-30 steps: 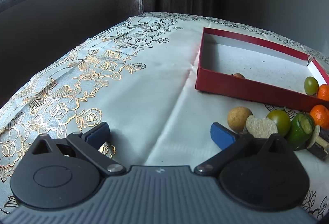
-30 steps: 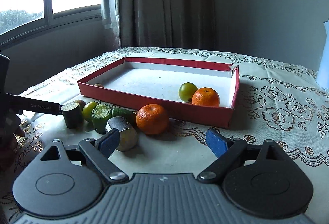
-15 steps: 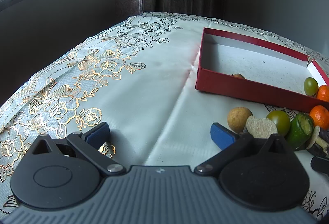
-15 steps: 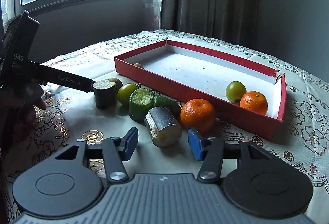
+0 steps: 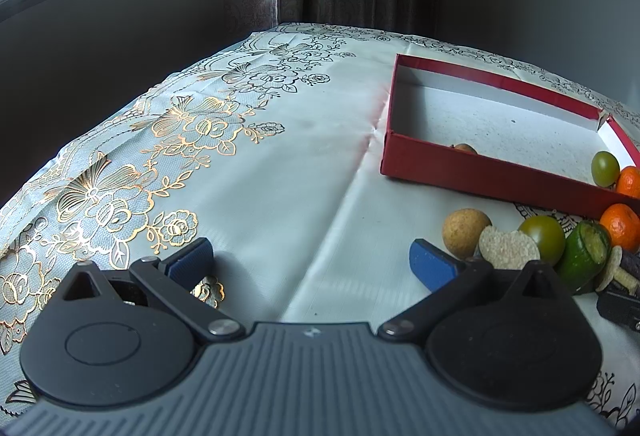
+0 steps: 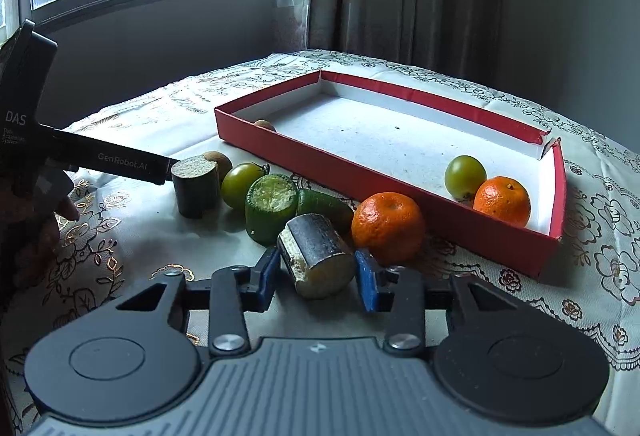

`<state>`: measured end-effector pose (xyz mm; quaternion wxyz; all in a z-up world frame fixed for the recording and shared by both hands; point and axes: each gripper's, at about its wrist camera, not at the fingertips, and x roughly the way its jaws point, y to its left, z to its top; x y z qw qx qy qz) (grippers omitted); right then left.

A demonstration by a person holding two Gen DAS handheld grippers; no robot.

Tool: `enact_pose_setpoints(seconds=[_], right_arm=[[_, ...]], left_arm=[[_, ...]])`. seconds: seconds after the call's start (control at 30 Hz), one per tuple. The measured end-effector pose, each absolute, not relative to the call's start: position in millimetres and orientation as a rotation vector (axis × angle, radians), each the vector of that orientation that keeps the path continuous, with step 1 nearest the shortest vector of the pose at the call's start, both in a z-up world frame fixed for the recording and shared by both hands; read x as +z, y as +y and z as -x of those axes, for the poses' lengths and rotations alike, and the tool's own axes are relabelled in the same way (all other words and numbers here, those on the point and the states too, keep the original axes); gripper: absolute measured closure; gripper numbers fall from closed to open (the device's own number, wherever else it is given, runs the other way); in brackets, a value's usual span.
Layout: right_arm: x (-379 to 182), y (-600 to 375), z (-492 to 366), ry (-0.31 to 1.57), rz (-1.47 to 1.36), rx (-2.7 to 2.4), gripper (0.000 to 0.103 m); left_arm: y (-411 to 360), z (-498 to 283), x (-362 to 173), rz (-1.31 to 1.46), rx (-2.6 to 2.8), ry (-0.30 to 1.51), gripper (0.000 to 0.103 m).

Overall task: Organize fruits
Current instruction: 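Move the right gripper to the cut eggplant piece and close on it, then carry the eggplant piece into the red tray and open the right gripper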

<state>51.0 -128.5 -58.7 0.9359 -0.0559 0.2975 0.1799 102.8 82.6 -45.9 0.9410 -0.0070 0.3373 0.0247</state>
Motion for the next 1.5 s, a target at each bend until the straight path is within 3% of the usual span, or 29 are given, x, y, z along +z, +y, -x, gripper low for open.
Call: enact_pose_setpoints(seconds=[0.8,1.23,1.5], right_arm=[[-29,-140,-30,0.423,0.041,0.294,0.063],[-1,-148,-85,0.356,0.008,0.182,0.063],[-23,-147,-132,0.459,0.016,0.123,0.063]], left_arm=[[83,-103,-46,0.015,0.051,0.688,0.0],[83,-103,-46,0.015,0.051,0.688,0.0],[83,-103,-46,0.016,0.051,0.688,0.0]])
